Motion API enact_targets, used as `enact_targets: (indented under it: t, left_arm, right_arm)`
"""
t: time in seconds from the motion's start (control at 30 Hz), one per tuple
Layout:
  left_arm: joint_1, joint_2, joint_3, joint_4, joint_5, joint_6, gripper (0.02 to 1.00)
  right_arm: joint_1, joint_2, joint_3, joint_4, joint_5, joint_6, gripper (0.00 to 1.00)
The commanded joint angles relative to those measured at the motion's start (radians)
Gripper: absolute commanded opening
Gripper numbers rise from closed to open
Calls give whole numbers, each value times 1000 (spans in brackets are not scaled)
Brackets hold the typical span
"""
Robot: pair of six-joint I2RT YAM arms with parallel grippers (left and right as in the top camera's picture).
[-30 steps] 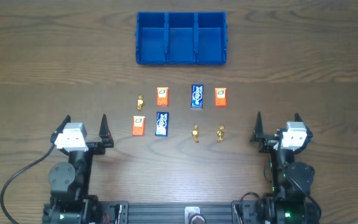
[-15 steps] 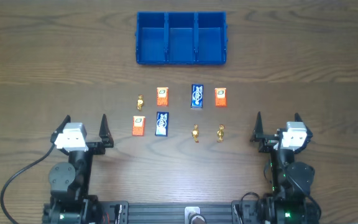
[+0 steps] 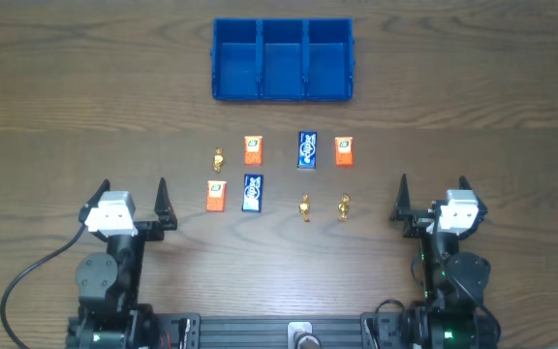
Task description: Sort Candies Into Trays
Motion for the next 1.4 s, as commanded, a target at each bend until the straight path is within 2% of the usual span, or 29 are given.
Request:
enact_targets:
  t: [0.03, 0.63, 0.83, 0.97, 1.2, 1.4]
  left_arm:
    - [-3, -5, -23, -34, -5, 6, 998]
    - [-19, -5, -19, -34, -13, 6, 998]
    - [-104, 35, 109, -101, 0, -13, 998]
    - [-147, 216, 350, -301, 44, -13, 996]
    - [-201, 667, 800, -688, 50, -68, 998]
    - [-266, 1052, 966, -791, 46, -158, 998]
  right_arm:
    - [-4, -7, -4, -5, -9, -15, 998]
    - [-4, -7, -4, -5, -9, -15, 998]
    - [-4, -7, -4, -5, -9, -15, 998]
    - [-4, -7, -4, -5, -9, -15, 998]
    - [-4, -7, -4, -5, -9, -15, 998]
    - [-4, -7, -4, -5, -9, -15, 998]
